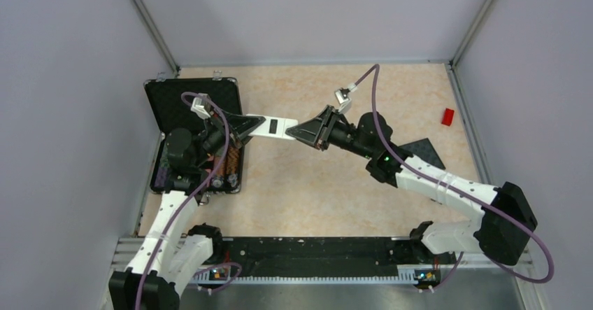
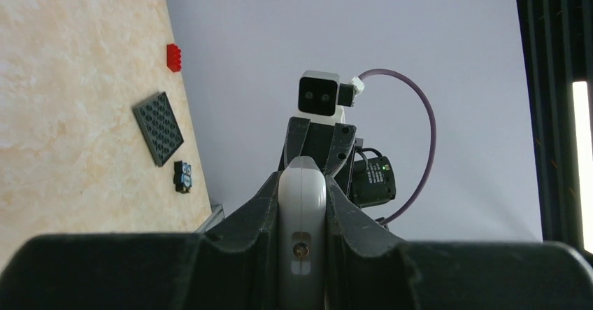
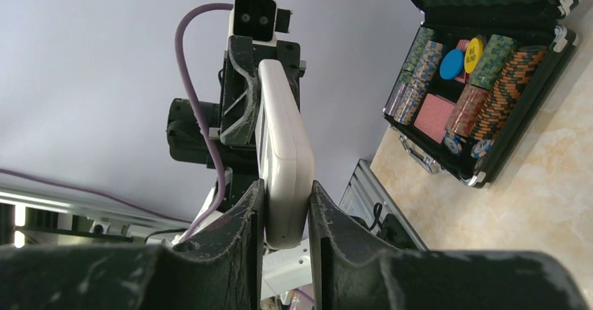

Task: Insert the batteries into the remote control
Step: Load the battery cover into the remote control.

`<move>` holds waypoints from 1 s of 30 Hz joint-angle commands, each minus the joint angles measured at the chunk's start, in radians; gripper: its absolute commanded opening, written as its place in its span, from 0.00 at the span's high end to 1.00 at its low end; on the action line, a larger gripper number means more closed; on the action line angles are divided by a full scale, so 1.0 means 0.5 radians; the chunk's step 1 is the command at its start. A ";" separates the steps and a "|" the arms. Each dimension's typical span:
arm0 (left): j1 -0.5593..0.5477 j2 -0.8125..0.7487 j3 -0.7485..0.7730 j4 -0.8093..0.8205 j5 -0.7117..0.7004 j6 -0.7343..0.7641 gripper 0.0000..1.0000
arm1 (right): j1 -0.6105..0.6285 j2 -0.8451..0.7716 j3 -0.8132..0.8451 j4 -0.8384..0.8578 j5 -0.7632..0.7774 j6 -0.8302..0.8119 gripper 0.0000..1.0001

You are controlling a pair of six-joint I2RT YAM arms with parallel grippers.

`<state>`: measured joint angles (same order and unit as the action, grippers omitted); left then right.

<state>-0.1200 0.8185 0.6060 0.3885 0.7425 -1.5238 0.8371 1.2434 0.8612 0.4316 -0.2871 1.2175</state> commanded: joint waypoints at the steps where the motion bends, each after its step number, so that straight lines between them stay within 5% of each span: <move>1: -0.073 0.004 0.083 0.357 0.181 -0.104 1.00 | 0.031 0.175 0.124 -0.008 -0.171 -0.073 0.83; 11: -0.104 0.011 0.101 0.293 0.270 -0.009 1.00 | 0.038 0.247 0.167 0.034 -0.225 -0.138 0.71; 17: -0.104 0.018 0.189 0.011 0.193 0.209 1.00 | -0.007 0.078 0.120 -0.095 -0.184 -0.204 0.32; 22: -0.104 0.101 0.237 -0.025 0.206 0.281 1.00 | -0.093 -0.135 0.165 -0.383 -0.249 -0.443 0.12; 30: -0.104 0.247 0.329 -0.060 0.546 0.468 1.00 | -0.214 -0.223 0.345 -0.727 -0.726 -0.847 0.02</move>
<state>-0.1684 0.9108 0.6914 0.3305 0.8799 -1.3643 0.7551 1.1252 0.9398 0.1715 -0.4812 0.9447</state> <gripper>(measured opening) 0.259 0.969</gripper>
